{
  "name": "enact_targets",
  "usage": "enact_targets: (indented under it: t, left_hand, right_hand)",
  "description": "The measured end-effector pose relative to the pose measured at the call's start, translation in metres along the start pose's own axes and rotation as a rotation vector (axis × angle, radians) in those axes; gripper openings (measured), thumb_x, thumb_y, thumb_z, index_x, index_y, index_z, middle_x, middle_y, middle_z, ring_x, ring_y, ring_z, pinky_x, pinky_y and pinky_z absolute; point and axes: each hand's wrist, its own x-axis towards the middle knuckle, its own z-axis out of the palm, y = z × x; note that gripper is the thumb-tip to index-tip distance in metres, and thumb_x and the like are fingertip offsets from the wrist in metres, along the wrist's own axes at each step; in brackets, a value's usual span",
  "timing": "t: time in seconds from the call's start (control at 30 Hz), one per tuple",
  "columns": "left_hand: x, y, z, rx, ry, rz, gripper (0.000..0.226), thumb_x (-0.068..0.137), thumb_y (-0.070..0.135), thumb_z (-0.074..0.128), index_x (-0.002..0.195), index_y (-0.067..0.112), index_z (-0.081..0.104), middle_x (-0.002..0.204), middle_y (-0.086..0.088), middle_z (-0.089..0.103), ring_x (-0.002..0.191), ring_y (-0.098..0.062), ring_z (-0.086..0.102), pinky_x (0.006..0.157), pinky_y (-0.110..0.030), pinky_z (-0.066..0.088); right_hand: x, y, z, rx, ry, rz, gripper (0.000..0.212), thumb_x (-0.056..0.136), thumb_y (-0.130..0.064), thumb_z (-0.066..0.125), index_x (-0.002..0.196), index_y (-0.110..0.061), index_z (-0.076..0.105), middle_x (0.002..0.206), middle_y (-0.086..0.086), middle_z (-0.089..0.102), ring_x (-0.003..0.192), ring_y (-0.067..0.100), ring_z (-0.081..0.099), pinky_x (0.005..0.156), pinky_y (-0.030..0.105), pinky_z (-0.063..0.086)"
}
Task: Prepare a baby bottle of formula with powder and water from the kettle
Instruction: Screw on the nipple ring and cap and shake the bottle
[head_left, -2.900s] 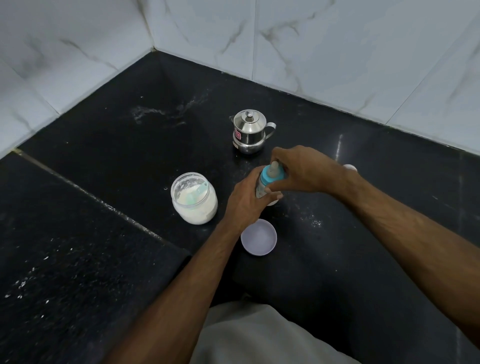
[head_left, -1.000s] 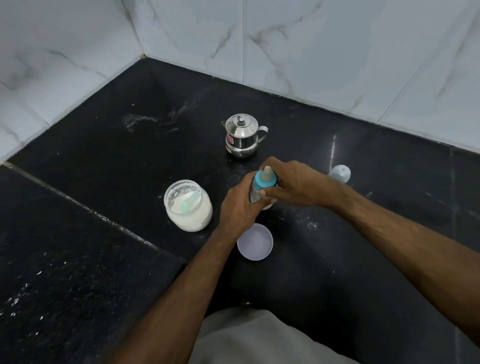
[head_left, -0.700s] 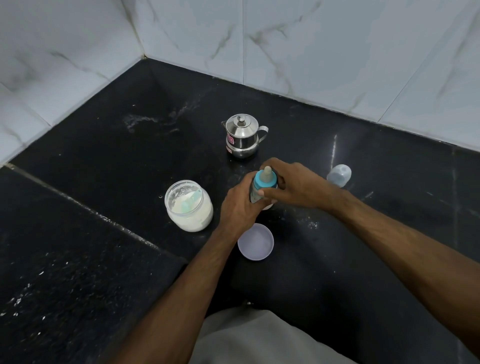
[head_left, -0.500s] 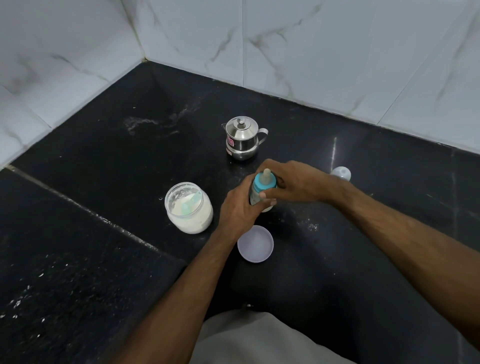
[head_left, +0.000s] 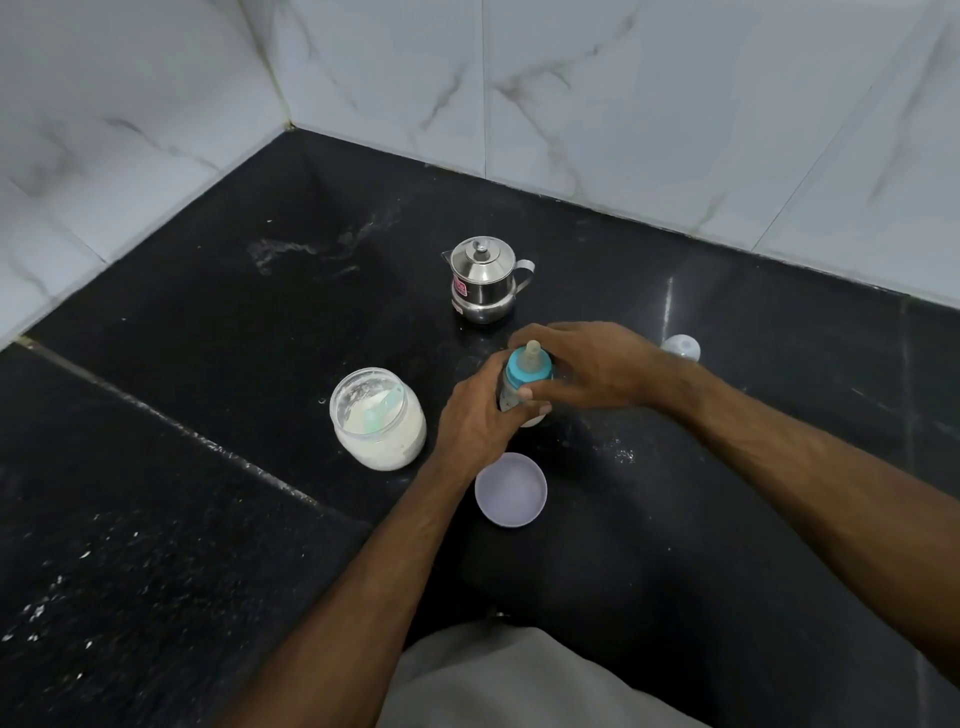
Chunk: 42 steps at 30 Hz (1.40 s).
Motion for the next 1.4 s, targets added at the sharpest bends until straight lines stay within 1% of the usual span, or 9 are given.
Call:
enact_targets:
  t: [0.33,0.43,0.67,0.8,0.97,1.1,1.17,1.27,1.4]
  left_hand:
    - [-0.006,-0.005,0.003,0.02,0.065,0.089,0.058,0.087,0.043,0.064,0.137,0.022,0.043,0.13,-0.002,0.059,0.118,-0.018,0.057,0.102,-0.043,0.046]
    - [-0.005,-0.005,0.002,0.021,0.053,0.083,0.057,0.087,0.042,0.064,0.137,0.022,0.043,0.131,-0.002,0.058,0.12,-0.019,0.056,0.103,-0.042,0.045]
    - [-0.004,-0.005,0.0,0.029,0.054,0.063,0.062,0.083,0.052,0.065,0.134,0.024,0.045,0.129,0.0,0.059,0.118,-0.017,0.056,0.103,-0.039,0.046]
    - [-0.006,-0.007,0.003,0.028,0.094,0.086,0.06,0.083,0.051,0.065,0.133,0.024,0.046,0.126,0.002,0.061,0.115,-0.015,0.058,0.099,-0.042,0.049]
    - [-0.005,-0.007,0.007,0.059,0.112,0.081,0.059,0.086,0.048,0.063,0.136,0.023,0.043,0.127,0.0,0.061,0.115,-0.017,0.058,0.099,-0.042,0.048]
    - [-0.009,-0.006,0.006,0.061,0.131,0.109,0.055,0.088,0.049,0.06,0.136,0.026,0.043,0.124,0.002,0.063,0.111,-0.015,0.06,0.094,-0.041,0.051]
    - [-0.009,-0.006,0.005,0.053,0.129,0.109,0.054,0.088,0.048,0.06,0.135,0.027,0.044,0.123,0.003,0.063,0.11,-0.015,0.061,0.094,-0.041,0.051]
    - [-0.006,-0.007,0.005,0.046,0.109,0.091,0.057,0.086,0.048,0.063,0.135,0.025,0.044,0.125,0.001,0.062,0.113,-0.016,0.06,0.096,-0.042,0.05]
    - [-0.003,-0.007,0.006,0.057,0.093,0.064,0.059,0.087,0.047,0.064,0.136,0.021,0.043,0.129,-0.002,0.06,0.116,-0.018,0.058,0.101,-0.04,0.047]
  right_hand:
    - [-0.007,-0.011,0.024,-0.001,0.159,0.075,0.049,0.092,-0.055,0.051,0.123,-0.019,0.039,0.118,0.004,0.064,0.085,0.01,0.051,0.071,0.023,0.044]
    - [-0.008,-0.012,0.027,0.044,0.184,0.091,0.05,0.091,-0.055,0.052,0.125,-0.02,0.04,0.119,0.004,0.063,0.087,0.01,0.051,0.072,0.023,0.046]
    - [0.0,-0.006,0.001,-0.063,0.024,-0.044,0.057,0.09,-0.061,0.049,0.131,-0.024,0.037,0.116,-0.001,0.065,0.093,0.016,0.062,0.077,0.024,0.045]
    - [0.0,-0.006,0.006,-0.088,0.062,-0.03,0.051,0.091,-0.062,0.046,0.121,-0.021,0.038,0.108,0.002,0.066,0.08,0.013,0.056,0.072,0.025,0.046]
    - [-0.006,-0.013,0.017,-0.061,0.137,0.05,0.051,0.092,-0.057,0.048,0.125,-0.019,0.038,0.118,0.004,0.064,0.087,0.015,0.058,0.073,0.026,0.048]
    - [-0.009,-0.022,0.029,-0.053,0.238,0.133,0.049,0.093,-0.058,0.046,0.121,-0.018,0.04,0.113,0.004,0.066,0.091,0.02,0.063,0.075,0.032,0.053]
    - [-0.01,-0.022,0.031,-0.018,0.26,0.142,0.05,0.092,-0.058,0.047,0.122,-0.019,0.04,0.115,0.004,0.065,0.092,0.019,0.062,0.074,0.029,0.051]
    - [-0.008,-0.017,0.024,-0.017,0.205,0.098,0.053,0.091,-0.058,0.05,0.126,-0.021,0.038,0.117,0.003,0.065,0.086,0.011,0.053,0.07,0.023,0.044]
    - [-0.003,-0.012,0.015,-0.064,0.123,0.058,0.056,0.09,-0.061,0.049,0.128,-0.023,0.035,0.115,0.002,0.065,0.083,0.01,0.052,0.075,0.027,0.051]
